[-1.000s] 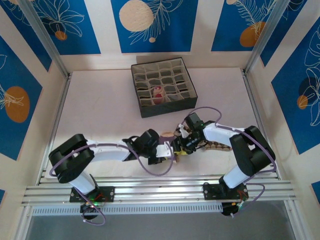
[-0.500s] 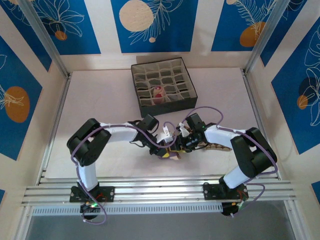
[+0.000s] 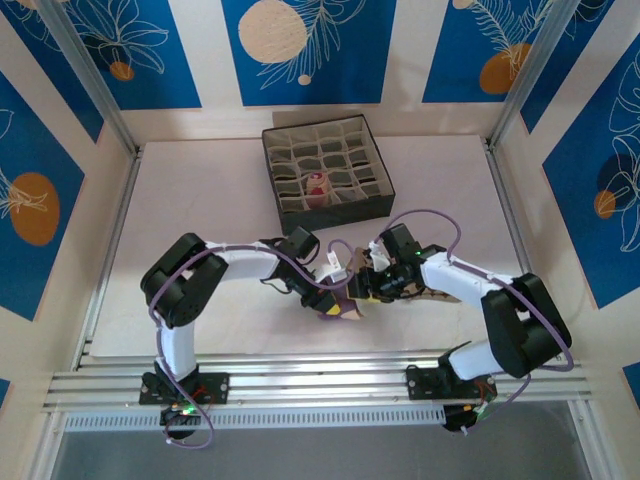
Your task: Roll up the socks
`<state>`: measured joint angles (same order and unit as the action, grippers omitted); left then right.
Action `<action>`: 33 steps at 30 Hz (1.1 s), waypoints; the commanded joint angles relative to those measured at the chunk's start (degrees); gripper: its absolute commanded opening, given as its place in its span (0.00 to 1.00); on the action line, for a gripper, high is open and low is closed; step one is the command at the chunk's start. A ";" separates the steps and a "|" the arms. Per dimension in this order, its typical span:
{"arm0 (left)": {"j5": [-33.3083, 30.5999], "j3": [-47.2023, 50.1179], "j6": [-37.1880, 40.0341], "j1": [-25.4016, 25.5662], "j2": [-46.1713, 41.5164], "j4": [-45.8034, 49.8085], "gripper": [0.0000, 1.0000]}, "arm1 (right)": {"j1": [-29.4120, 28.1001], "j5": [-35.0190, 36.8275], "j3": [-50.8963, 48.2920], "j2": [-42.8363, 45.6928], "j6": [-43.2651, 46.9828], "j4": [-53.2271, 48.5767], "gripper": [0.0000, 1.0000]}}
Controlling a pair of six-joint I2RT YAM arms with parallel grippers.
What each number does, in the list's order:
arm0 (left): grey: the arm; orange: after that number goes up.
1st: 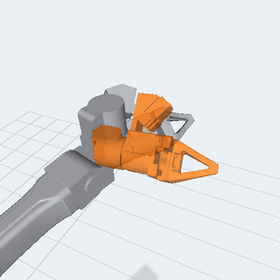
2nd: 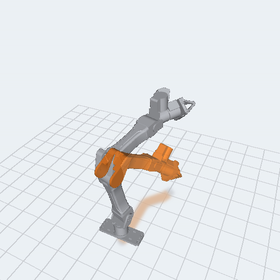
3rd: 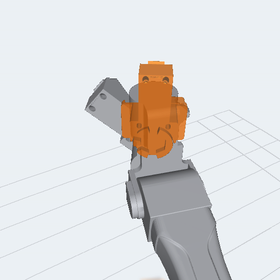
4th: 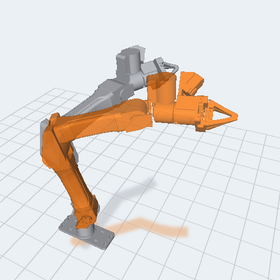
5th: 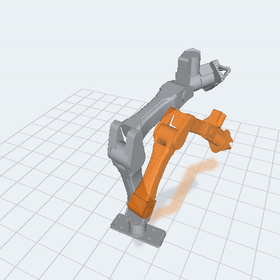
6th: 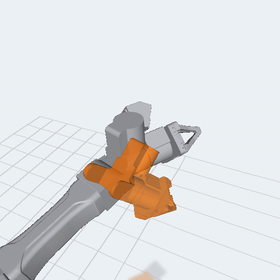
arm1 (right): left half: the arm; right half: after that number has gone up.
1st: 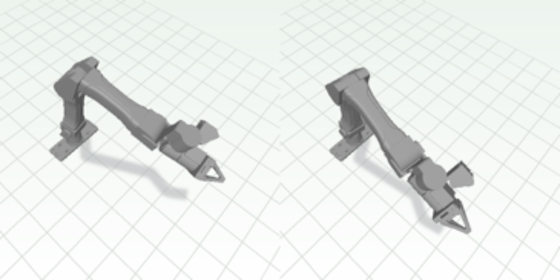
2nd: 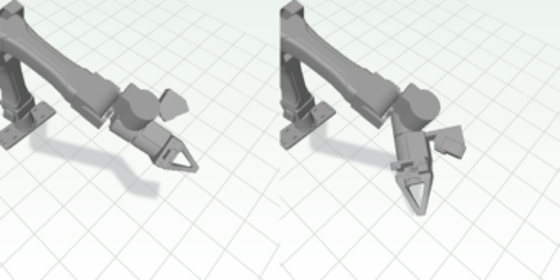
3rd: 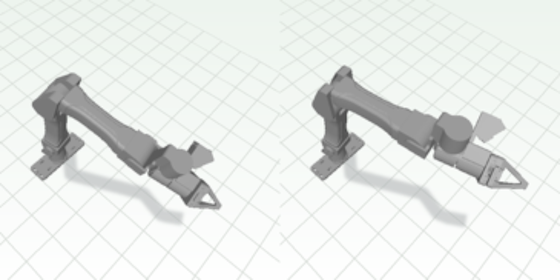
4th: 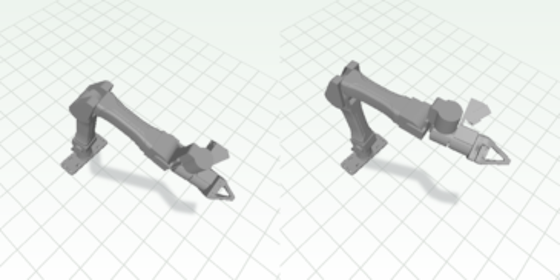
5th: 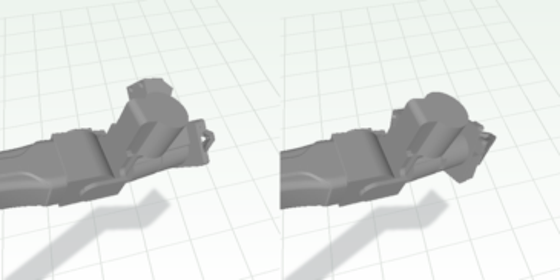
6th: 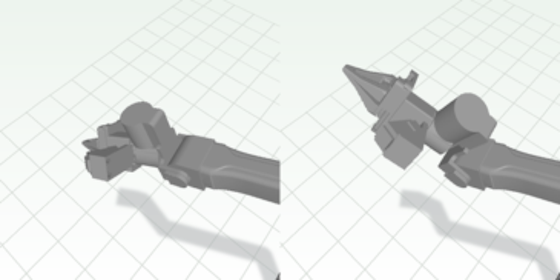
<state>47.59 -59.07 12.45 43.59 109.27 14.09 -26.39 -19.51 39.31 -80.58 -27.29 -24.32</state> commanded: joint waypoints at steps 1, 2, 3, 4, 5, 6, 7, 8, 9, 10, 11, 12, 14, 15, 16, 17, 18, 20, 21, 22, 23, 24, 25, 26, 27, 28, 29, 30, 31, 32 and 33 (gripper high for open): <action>-8.04 1.33 -0.60 -0.22 4.73 5.93 0.00 | -1.16 -3.06 0.04 0.34 -0.82 -1.05 0.53; -8.03 1.25 -0.82 -0.25 4.90 5.80 0.00 | -1.66 -3.25 0.04 -0.11 -0.90 -0.60 0.54; -8.02 1.10 -1.08 -0.23 5.13 5.64 0.00 | -2.25 -3.26 0.13 -0.86 -0.92 -0.23 0.54; -8.03 0.98 -1.34 -0.25 5.25 5.53 0.00 | -2.85 -3.17 0.45 -2.04 -0.97 -0.33 0.54; -8.09 0.97 -1.46 -0.18 5.28 5.43 0.00 | -3.15 -2.44 0.74 -3.27 -1.05 -0.86 0.54; -8.17 0.81 -1.47 -0.21 5.34 5.42 0.00 | -3.43 -1.58 1.39 -5.00 -0.86 -1.75 0.53; -8.32 0.76 -1.52 -0.19 5.27 5.45 0.00 | -3.49 -1.18 1.83 -6.25 -0.69 -2.26 0.51; -8.54 0.78 -1.56 -0.24 5.26 5.45 0.00 | -3.68 -0.98 2.08 -7.52 -0.73 -2.64 0.50; -8.78 0.75 -1.55 -0.25 5.20 5.54 0.00 | -3.73 -0.80 2.24 -8.64 -0.75 -2.80 0.47; -9.03 0.83 -1.68 -0.27 5.20 5.56 0.00 | -3.82 -0.81 2.38 -9.40 -0.83 -2.76 0.45; -9.18 0.87 -1.65 -0.31 5.06 5.56 0.00 | -3.97 -0.52 2.35 -10.20 -1.14 -2.82 0.41; -9.58 1.00 -1.56 -0.34 4.92 5.52 0.00 | -3.93 -0.21 2.35 -10.82 -1.46 -2.87 0.35; -9.91 1.94 -1.16 -0.33 3.93 4.12 0.00 | -3.72 0.26 2.69 -12.68 -1.93 -3.30 0.20; -10.25 2.88 -0.92 -0.33 3.09 2.64 0.00 | -3.52 0.18 3.15 -13.83 -1.98 -3.82 0.16; -10.75 3.95 -0.65 -0.27 1.60 0.85 0.01 | -3.37 0.01 3.78 -14.94 -1.77 -4.63 0.13; -11.35 5.15 -0.37 -0.23 0.46 -0.88 0.03 | -3.16 0.23 4.29 -15.80 -1.56 -5.37 0.11; -12.13 6.63 -0.09 -0.18 -1.65 -3.27 0.06 | -3.08 0.47 4.78 -16.48 -1.23 -5.93 0.09; -13.91 9.74 0.42 0.11 -5.51 -7.85 0.09 | -2.79 0.70 5.15 -17.42 -0.86 -6.77 0.07; -14.97 11.30 0.95 0.27 -7.58 -10.05 0.10 | -2.67 0.61 5.26 -17.88 -0.84 -6.92 0.06; -16.02 12.48 1.46 0.39 -9.26 -11.62 0.11 | -2.46 0.50 5.40 -18.13 -0.76 -7.10 0.06; -17.11 13.81 2.06 0.65 -11.25 -13.51 0.12 | -2.35 0.28 5.61 -18.67 -0.67 -7.38 0.05; -18.31 15.12 2.60 1.02 -13.13 -15.44 0.14 | -2.26 0.14 5.79 -19.00 -0.58 -7.54 0.05; -19.33 16.14 3.15 1.28 -14.74 -16.96 0.14 | -2.26 0.08 6.01 -19.46 -0.56 -7.72 0.04; -20.11 17.41 4.16 1.59 -16.67 -18.41 0.15 | -2.27 -0.04 6.26 -19.66 -0.57 -8.01 0.04; -21.16 18.53 5.35 2.07 -18.59 -19.79 0.17 | -2.27 -0.23 6.46 -19.97 -0.57 -8.10 0.03; -22.85 19.67 6.19 2.69 -20.47 -21.02 0.19 | -2.21 -0.27 6.60 -20.06 -0.56 -8.24 0.03; -24.87 20.92 7.67 3.48 -22.56 -22.36 0.20 | -2.27 -0.27 6.81 -20.23 -0.57 -8.44 0.03; -26.89 22.21 8.99 4.35 -24.59 -23.49 0.22 | -2.26 -0.35 6.90 -20.07 -0.69 -8.58 0.03; -30.02 23.29 9.89 5.11 -26.15 -24.31 0.24 | -2.28 -0.47 6.92 -20.06 -0.71 -8.59 0.02; -33.67 24.42 11.08 6.12 -27.81 -25.24 0.26 | -2.23 -0.53 6.92 -19.90 -0.77 -8.70 0.02; -37.42 25.71 12.82 7.36 -29.62 -25.87 0.28 | -2.26 -0.58 7.07 -19.91 -0.84 -8.81 0.02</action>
<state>21.43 -36.01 19.38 48.77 83.64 -7.90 -28.95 -28.73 47.90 -98.06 -28.64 -27.49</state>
